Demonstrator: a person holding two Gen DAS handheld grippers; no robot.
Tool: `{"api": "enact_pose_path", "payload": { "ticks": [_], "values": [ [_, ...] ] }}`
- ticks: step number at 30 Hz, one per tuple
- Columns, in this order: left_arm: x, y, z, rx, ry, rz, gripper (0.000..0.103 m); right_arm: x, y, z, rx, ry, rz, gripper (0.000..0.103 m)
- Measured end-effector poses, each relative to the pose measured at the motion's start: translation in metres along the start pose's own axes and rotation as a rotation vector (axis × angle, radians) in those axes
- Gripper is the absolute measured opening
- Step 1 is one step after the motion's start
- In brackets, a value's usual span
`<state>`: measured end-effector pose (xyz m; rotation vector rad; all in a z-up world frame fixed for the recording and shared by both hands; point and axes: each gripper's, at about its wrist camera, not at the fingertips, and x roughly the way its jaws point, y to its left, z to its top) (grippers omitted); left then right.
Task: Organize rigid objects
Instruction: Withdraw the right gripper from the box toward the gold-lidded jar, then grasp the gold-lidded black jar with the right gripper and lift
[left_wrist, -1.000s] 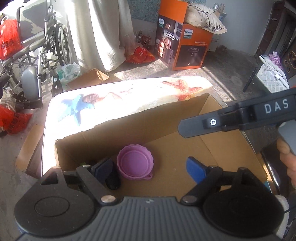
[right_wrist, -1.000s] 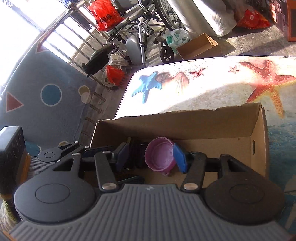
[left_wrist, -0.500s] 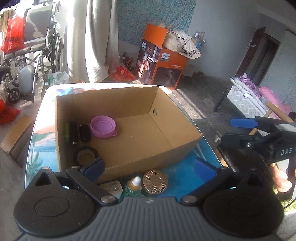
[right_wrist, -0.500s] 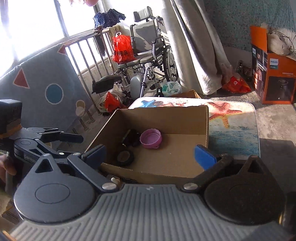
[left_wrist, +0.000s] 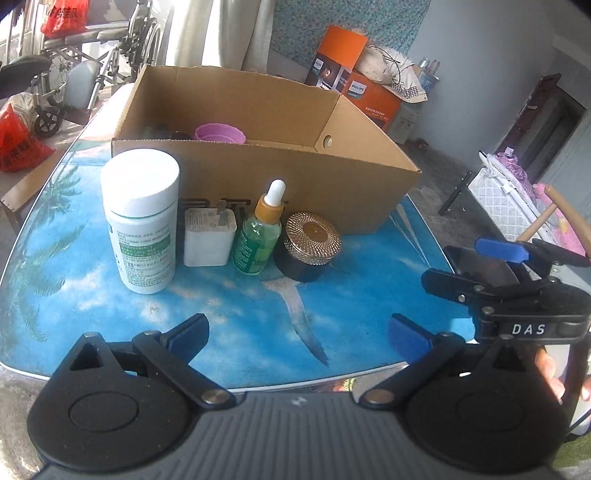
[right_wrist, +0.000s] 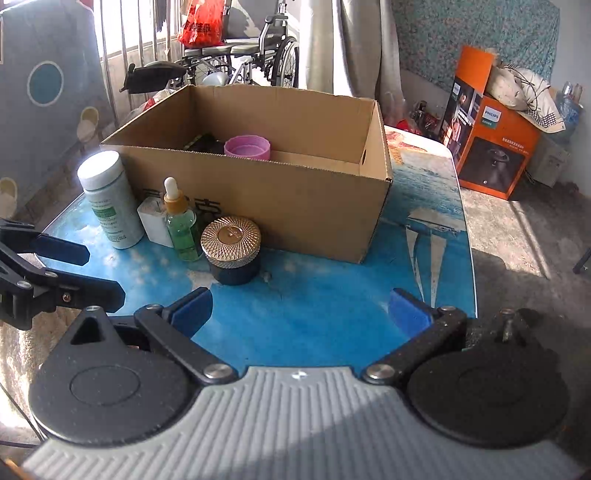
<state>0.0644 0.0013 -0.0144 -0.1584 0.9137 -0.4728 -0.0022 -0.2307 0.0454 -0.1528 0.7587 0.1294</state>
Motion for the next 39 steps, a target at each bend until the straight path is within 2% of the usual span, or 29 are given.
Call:
{"api": "enact_pose_path", "payload": {
  "ticks": [4, 9, 11, 13, 17, 20, 24, 28, 32, 34, 39],
  "values": [
    [0.003, -0.004, -0.005, 0.038, 0.001, 0.002, 0.103, -0.007, -0.004, -0.002, 0.029, -0.042, -0.012, 0.102],
    [0.010, -0.008, -0.003, 0.047, -0.011, -0.113, 0.103, -0.010, -0.022, -0.015, 0.187, -0.088, 0.104, 0.102],
    [0.014, -0.012, -0.002, 0.060, -0.014, -0.133, 0.103, -0.010, -0.033, -0.022, 0.266, -0.106, 0.139, 0.102],
    [0.020, -0.022, -0.003, 0.113, -0.030, -0.115, 0.103, -0.009, -0.043, -0.026, 0.322, -0.117, 0.167, 0.102],
    [0.032, -0.047, -0.009, 0.269, -0.080, -0.018, 0.103, 0.000, -0.060, -0.032, 0.413, -0.115, 0.225, 0.102],
    [0.045, -0.062, -0.014, 0.361, -0.092, 0.014, 0.103, 0.015, -0.072, -0.034, 0.485, -0.107, 0.307, 0.102],
    [0.064, -0.071, -0.020, 0.403, -0.096, 0.066, 0.103, 0.035, -0.074, -0.030, 0.506, -0.116, 0.360, 0.101],
    [0.078, -0.073, -0.023, 0.428, -0.119, 0.107, 0.101, 0.062, -0.070, -0.021, 0.523, -0.106, 0.418, 0.089],
    [0.089, -0.071, -0.020, 0.457, -0.140, 0.137, 0.095, 0.092, -0.068, -0.014, 0.556, -0.069, 0.472, 0.063],
    [0.095, -0.071, -0.018, 0.464, -0.141, 0.142, 0.093, 0.106, -0.065, -0.010, 0.567, -0.048, 0.489, 0.053],
    [0.109, -0.069, -0.011, 0.457, -0.136, 0.145, 0.088, 0.134, -0.061, -0.003, 0.579, -0.009, 0.527, 0.046]
  ]
}}
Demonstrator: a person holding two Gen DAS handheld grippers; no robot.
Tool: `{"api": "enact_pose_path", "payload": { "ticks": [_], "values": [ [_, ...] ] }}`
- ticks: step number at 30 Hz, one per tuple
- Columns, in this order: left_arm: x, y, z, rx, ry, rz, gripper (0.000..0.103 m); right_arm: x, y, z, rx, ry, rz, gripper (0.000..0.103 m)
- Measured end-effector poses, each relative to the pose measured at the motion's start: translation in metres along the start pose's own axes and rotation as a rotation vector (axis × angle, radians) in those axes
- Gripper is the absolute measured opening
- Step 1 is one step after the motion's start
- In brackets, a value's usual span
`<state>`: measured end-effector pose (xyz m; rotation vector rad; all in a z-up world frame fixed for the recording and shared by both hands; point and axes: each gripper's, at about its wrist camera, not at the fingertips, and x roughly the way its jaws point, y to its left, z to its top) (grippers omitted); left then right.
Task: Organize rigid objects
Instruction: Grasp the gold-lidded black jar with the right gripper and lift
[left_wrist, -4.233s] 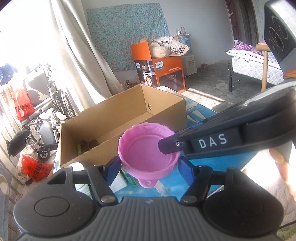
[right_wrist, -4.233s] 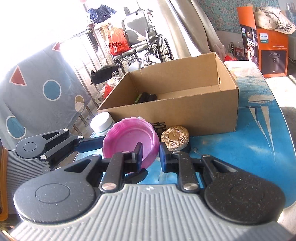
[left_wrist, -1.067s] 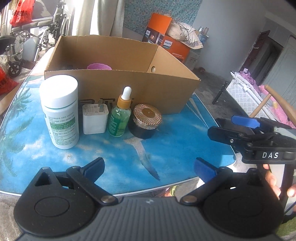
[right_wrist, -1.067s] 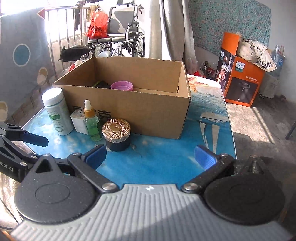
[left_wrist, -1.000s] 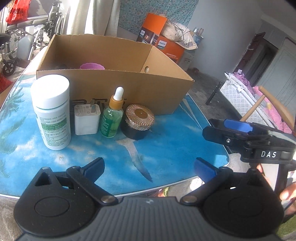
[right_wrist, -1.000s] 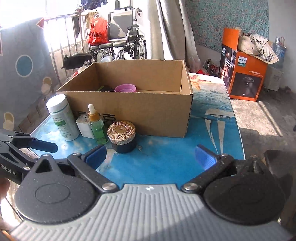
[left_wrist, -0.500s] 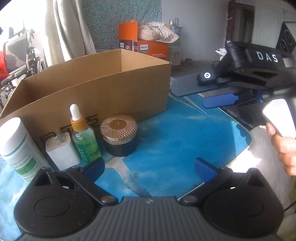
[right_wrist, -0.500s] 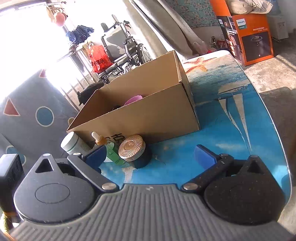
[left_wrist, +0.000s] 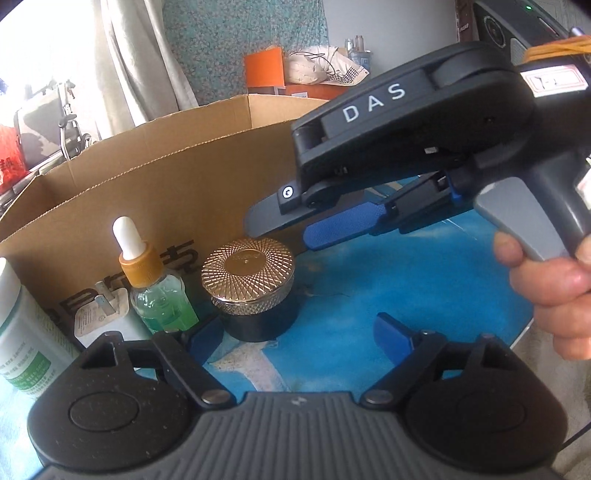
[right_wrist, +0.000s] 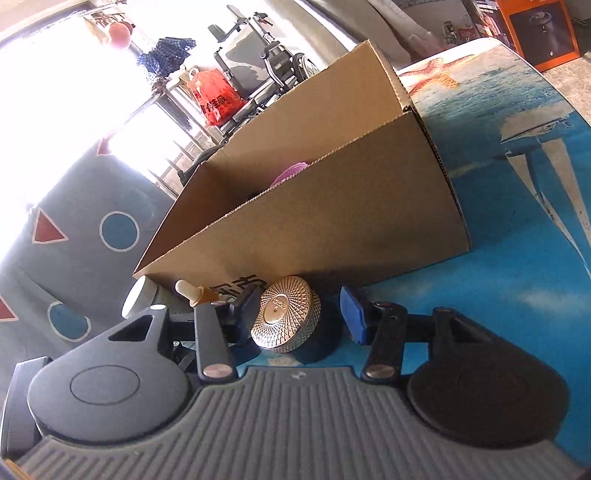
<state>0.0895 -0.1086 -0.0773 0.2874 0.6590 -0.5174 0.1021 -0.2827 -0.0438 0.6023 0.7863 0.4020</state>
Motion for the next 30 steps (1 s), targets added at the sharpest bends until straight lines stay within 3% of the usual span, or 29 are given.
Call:
{"api": "enact_pose_path", "payload": {
  "ticks": [5, 11, 22, 30],
  "values": [
    [0.007, 0.006, 0.004, -0.037, -0.007, -0.009, 0.082, 0.024, -0.005, 0.007, 0.012, 0.050, 0.024, 0.044],
    [0.004, 0.007, 0.005, -0.053, -0.009, -0.045, 0.082, 0.028, 0.003, 0.008, -0.024, 0.084, -0.001, 0.044],
    [-0.003, -0.017, 0.004, 0.044, 0.005, -0.149, 0.082, -0.017, -0.012, -0.013, -0.001, 0.074, -0.061, 0.048],
    [-0.004, -0.021, 0.009, 0.073, 0.007, -0.116, 0.077, -0.034, -0.023, -0.025, 0.052, 0.028, -0.040, 0.048]
  ]
}}
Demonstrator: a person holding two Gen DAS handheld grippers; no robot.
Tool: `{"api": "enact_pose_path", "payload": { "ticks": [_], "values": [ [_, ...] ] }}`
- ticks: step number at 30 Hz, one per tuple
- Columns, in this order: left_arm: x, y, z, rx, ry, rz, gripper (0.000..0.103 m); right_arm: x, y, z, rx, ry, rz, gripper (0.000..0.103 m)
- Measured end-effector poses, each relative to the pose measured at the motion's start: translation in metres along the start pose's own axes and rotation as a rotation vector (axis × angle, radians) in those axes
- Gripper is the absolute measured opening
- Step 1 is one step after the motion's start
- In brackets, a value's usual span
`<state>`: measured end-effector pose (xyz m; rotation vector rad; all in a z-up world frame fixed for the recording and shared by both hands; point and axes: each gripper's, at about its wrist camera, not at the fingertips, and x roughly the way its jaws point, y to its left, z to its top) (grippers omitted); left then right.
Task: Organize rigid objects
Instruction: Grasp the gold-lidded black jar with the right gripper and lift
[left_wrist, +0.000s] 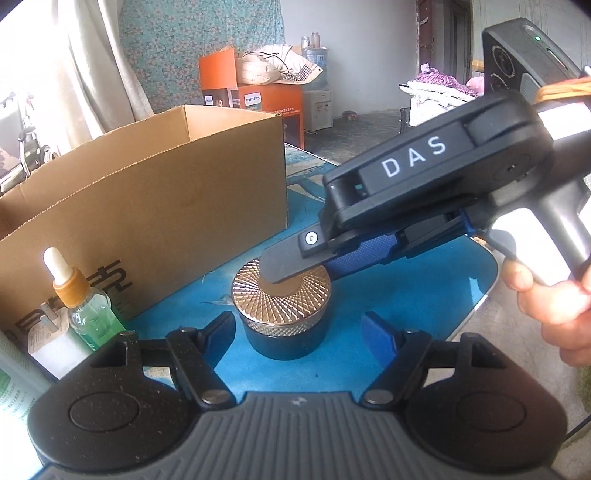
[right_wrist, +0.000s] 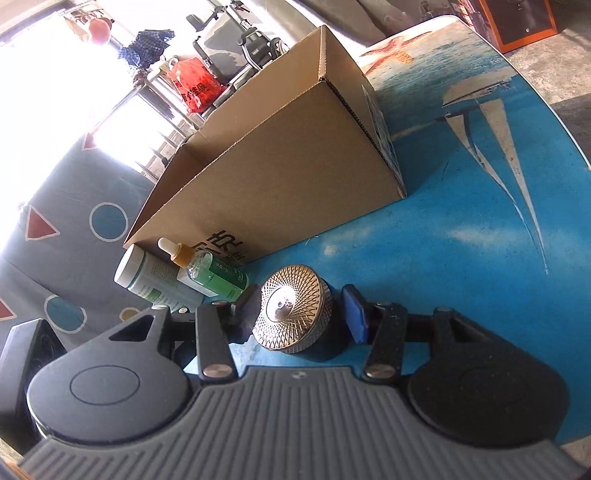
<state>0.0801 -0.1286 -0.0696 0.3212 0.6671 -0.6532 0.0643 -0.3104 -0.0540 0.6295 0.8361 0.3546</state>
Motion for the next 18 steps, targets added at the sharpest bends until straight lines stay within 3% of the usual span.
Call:
{"api": "enact_pose_path", "payload": {
  "ticks": [7, 18],
  "values": [
    [0.016, 0.007, 0.011, -0.004, 0.030, 0.023, 0.076, -0.010, -0.008, -0.006, 0.009, -0.003, 0.022, 0.048],
    [0.030, 0.002, 0.017, -0.011, 0.048, 0.023, 0.059, 0.003, -0.009, -0.006, 0.008, 0.010, 0.017, 0.048]
  ]
}}
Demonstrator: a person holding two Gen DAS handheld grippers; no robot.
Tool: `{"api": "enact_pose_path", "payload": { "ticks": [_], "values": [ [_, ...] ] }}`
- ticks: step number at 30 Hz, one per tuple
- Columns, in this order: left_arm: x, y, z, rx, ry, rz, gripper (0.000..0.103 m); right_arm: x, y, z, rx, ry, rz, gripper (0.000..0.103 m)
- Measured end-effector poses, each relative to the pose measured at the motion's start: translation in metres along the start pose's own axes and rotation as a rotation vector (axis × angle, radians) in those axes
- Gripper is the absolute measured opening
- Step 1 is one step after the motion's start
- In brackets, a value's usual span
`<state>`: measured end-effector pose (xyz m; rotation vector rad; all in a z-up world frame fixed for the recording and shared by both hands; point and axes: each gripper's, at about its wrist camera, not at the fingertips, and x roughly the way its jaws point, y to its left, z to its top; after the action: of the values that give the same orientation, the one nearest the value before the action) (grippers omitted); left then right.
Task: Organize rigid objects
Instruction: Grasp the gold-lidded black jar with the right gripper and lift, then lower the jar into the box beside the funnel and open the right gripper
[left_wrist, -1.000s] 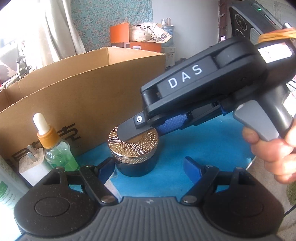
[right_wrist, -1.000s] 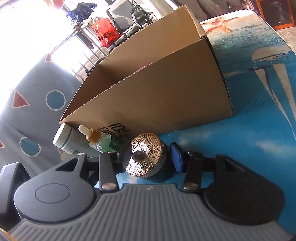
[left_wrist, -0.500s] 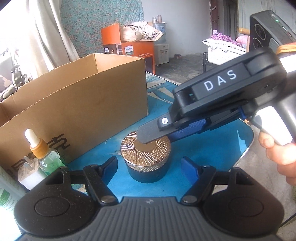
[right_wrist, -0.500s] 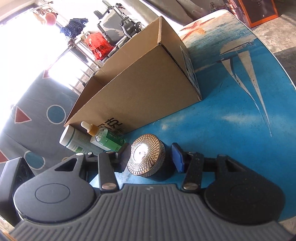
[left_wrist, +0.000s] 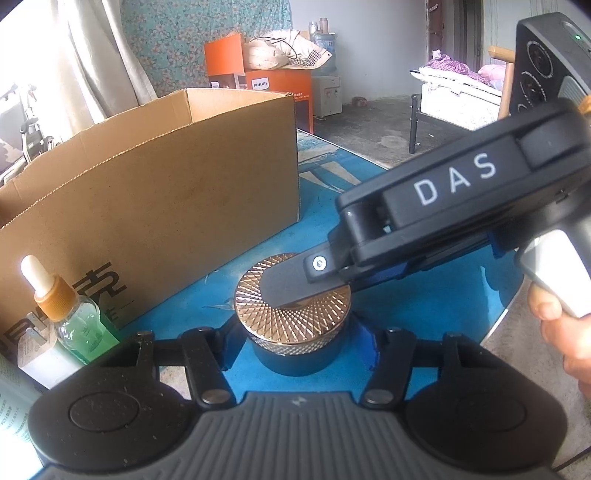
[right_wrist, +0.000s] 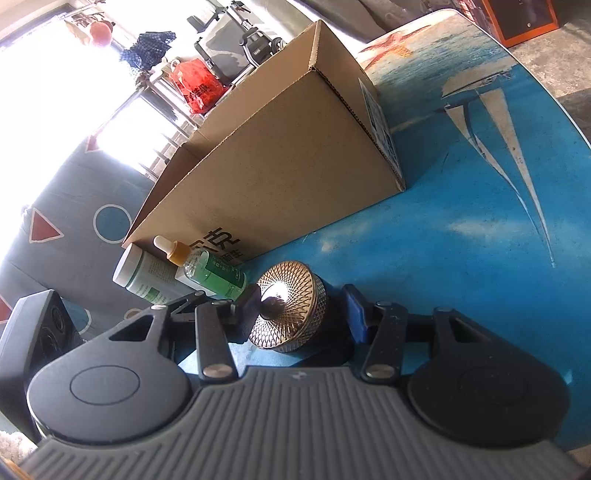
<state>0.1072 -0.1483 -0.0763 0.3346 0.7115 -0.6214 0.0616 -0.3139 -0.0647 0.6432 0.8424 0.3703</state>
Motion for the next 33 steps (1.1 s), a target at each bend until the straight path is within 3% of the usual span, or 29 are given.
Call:
{"api": "enact_pose_path", "payload": {
  "ticks": [16, 26, 33],
  "values": [
    [-0.013, -0.002, 0.000, -0.058, -0.010, 0.014, 0.057, -0.005, 0.013, -0.001, -0.037, -0.014, -0.029, 0.047],
    [-0.063, 0.001, 0.015, -0.065, -0.119, 0.054, 0.057, -0.037, 0.059, 0.010, -0.132, -0.094, -0.014, 0.047],
    [-0.107, 0.027, 0.059, -0.083, -0.229, 0.148, 0.057, -0.056, 0.112, 0.051, -0.247, -0.190, 0.063, 0.048]
  ]
}}
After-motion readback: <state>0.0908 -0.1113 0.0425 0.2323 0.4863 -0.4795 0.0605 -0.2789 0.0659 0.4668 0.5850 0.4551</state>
